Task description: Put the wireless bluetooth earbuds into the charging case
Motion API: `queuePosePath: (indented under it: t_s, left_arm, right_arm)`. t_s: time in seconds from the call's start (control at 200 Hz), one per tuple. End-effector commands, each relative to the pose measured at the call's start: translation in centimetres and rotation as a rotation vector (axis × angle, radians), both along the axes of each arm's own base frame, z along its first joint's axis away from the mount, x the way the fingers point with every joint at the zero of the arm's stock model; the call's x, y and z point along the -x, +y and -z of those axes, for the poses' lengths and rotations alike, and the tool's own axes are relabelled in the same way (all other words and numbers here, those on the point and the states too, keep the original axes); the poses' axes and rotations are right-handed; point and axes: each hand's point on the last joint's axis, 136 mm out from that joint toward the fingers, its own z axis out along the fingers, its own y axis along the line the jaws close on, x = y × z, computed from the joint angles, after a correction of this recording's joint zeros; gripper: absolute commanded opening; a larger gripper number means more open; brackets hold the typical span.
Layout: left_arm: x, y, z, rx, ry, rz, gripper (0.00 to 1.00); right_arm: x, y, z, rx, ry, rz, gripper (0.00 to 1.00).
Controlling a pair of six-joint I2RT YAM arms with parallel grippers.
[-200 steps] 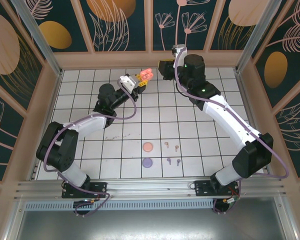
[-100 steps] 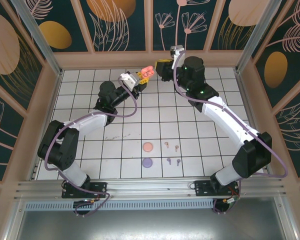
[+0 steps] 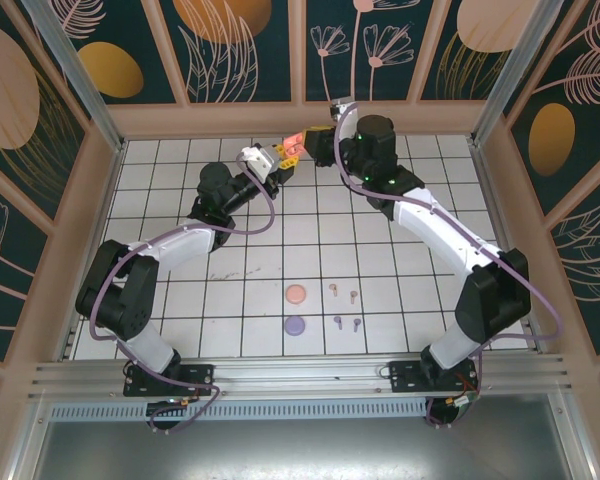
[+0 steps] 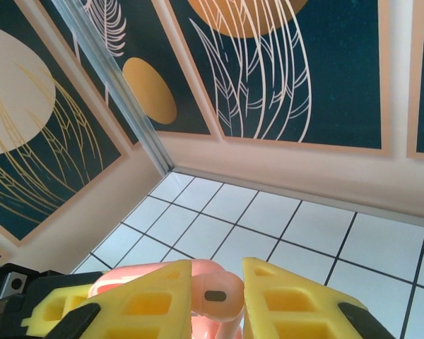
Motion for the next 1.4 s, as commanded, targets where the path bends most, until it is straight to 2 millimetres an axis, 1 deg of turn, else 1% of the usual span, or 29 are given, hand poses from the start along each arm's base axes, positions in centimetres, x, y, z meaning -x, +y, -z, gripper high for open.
queuePosePath:
  t_s: [0.0,0.26,0.495,0.505,0.52,1.031,1.136,1.206,1.396]
  left_arm:
    - [0.4,-0.4,-1.6,0.016,-0.045,0.019,0.00]
    - [0.5,-0.3,-1.9,0.023,-0.052,0.023,0.00]
    - [0.6,-0.3,-2.1,0.025,-0.056,0.023,0.00]
    - [0.6,-0.3,-2.1,0.025,-0.055,0.023,0.00]
    - [0.6,-0.3,-2.1,0.025,-0.056,0.023,0.00]
    - [0.7,-0.2,-2.9,0.042,-0.069,0.022,0.00]
    - [0.7,-0.2,-3.1,0.045,-0.072,0.021,0.00]
    - [0.7,-0.2,-3.0,0.046,-0.071,0.020,0.00]
    - [0.7,-0.2,-3.0,0.045,-0.070,0.021,0.00]
  right_arm:
    - [0.0,0.8,-0.6,-0.029,-0.026,-0.024,0.20]
    - [-0.5,1.2,0.6,-0.014,-0.001,-0.030,0.20]
    - [-0.3,1.3,1.7,0.005,0.005,-0.043,0.19]
    - [0.2,1.8,1.8,0.006,0.007,-0.056,0.19]
    - [0.3,2.0,1.9,0.010,0.006,-0.060,0.19]
    - [2.4,3.6,6.0,0.211,-0.052,-0.091,0.19]
    - [2.4,3.7,6.6,0.231,-0.052,-0.086,0.19]
    - [2.3,3.6,6.8,0.234,-0.048,-0.079,0.19]
    - [2.3,3.5,6.4,0.227,-0.053,-0.066,0.23]
